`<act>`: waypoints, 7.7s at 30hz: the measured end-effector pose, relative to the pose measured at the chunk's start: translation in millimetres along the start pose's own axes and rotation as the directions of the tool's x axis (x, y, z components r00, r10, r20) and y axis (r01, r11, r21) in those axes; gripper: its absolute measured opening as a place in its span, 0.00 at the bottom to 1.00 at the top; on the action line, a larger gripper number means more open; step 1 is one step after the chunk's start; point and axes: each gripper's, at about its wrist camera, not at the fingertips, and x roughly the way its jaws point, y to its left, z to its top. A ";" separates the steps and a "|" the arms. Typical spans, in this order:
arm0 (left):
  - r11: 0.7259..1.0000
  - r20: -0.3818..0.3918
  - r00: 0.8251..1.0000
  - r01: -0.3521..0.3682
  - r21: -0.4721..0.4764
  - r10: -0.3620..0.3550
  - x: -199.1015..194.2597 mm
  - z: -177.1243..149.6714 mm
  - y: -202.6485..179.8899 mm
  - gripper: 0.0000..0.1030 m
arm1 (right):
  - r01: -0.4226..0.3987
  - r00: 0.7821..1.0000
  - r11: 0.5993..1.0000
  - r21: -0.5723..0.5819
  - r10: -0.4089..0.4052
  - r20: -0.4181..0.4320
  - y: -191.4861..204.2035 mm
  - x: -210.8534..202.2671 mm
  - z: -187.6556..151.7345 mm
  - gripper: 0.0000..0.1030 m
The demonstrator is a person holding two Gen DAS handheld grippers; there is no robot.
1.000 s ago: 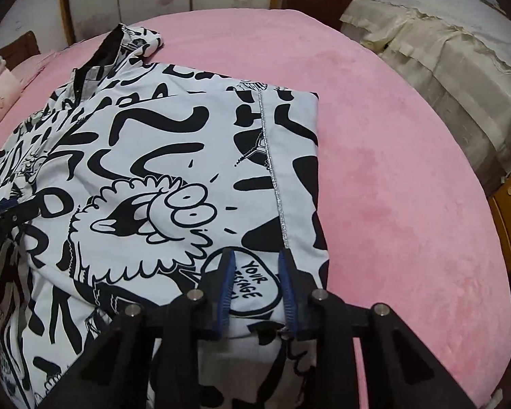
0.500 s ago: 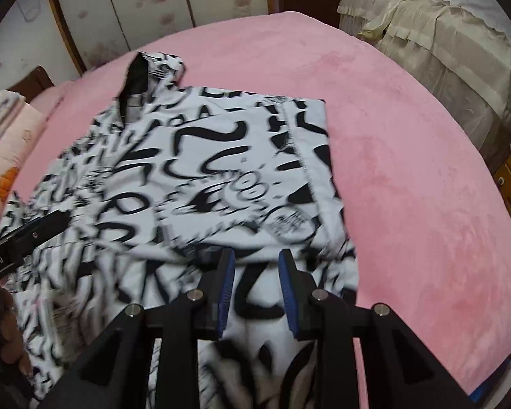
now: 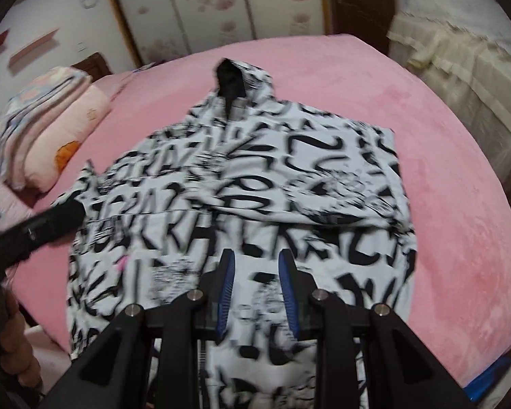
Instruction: Fold large clothes
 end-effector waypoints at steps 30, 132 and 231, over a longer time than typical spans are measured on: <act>0.535 -0.145 0.979 -0.199 -0.821 0.141 6.0 -66.4 482.4 0.80 | -0.215 0.977 0.944 -0.252 0.212 -0.039 307.8 142.3 75.8 0.32; 0.904 -0.095 0.985 -0.168 -0.394 0.141 139.8 -54.8 192.0 0.75 | -0.326 0.898 0.796 0.510 0.429 -0.096 16.3 206.2 130.5 0.38; 0.956 0.014 0.956 -0.292 0.002 0.292 -11.3 -22.8 74.2 0.70 | 0.011 0.990 1.000 0.024 -0.015 0.141 -43.1 -31.8 48.6 0.42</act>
